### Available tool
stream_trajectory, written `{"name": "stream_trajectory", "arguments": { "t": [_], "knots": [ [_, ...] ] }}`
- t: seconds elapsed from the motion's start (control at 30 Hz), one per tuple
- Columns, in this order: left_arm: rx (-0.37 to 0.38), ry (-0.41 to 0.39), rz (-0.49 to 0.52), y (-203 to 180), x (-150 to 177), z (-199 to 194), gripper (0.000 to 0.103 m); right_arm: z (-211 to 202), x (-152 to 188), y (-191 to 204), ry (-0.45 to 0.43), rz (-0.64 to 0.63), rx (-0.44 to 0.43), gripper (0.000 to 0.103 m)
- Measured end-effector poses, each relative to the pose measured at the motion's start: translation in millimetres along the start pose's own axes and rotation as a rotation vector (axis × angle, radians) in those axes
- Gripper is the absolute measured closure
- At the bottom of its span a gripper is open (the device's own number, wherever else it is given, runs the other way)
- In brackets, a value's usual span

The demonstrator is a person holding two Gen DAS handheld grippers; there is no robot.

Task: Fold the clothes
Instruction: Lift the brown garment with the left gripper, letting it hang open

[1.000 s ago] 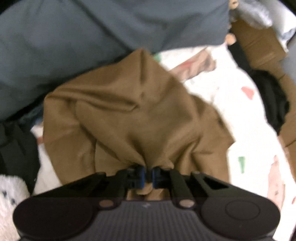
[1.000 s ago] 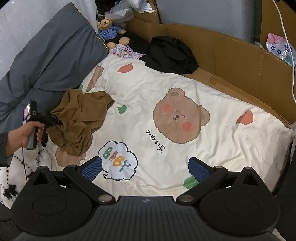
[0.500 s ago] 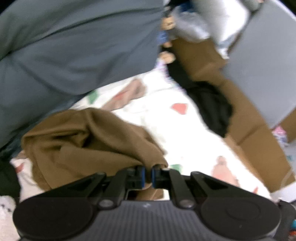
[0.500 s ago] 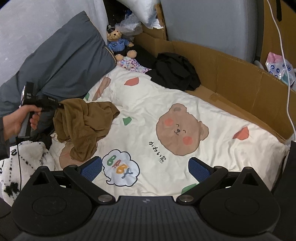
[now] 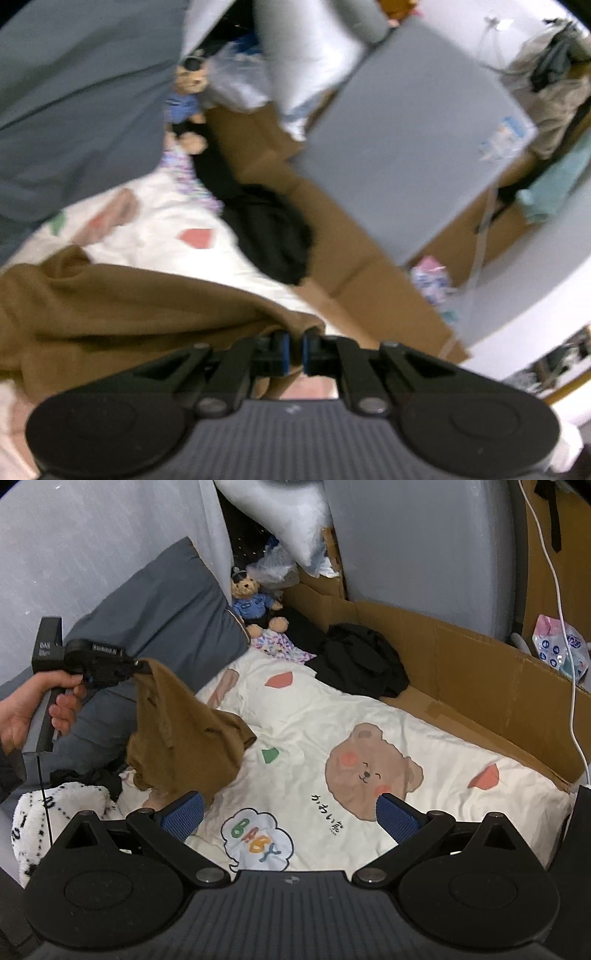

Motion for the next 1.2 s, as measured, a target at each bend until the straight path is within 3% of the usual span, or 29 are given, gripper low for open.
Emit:
{"name": "stream_trajectory", "arguments": {
  "t": [0.3, 0.53, 0.77, 1.07, 1.2],
  "knots": [
    [0.169, 0.0, 0.023, -67.3, 6.2, -5.5, 0.097, -9.3, 0.5, 8.7, -0.021, -0.019, -0.02, 0.001],
    [0.304, 0.074, -0.024, -110.5, 25.8, 0.2, 0.097, -12.3, 2.0, 8.6, -0.021, -0.017, -0.027, 0.001],
    [0.455, 0.063, 0.006, -160.2, 25.9, -9.5, 0.097, 0.8, 10.2, 16.0, 0.041, -0.027, -0.074, 0.001],
    [0.519, 0.061, 0.005, -173.1, 27.9, -11.6, 0.097, 13.7, 19.9, 13.9, 0.1, -0.021, -0.094, 0.001],
    [0.516, 0.054, 0.009, -174.1, 27.4, -6.6, 0.097, 19.9, 22.9, 7.2, 0.157, 0.032, -0.099, 0.011]
  ]
}}
Point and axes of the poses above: each gripper's, at about its wrist camera, not at the fingertips, and z roughly the way its jaws point, y to its left, x to its underside, the point moved 2 cm from there along z, roughly the way its jaws point, and after that the axes turned 1 degree about y, right-handed, at the moved point
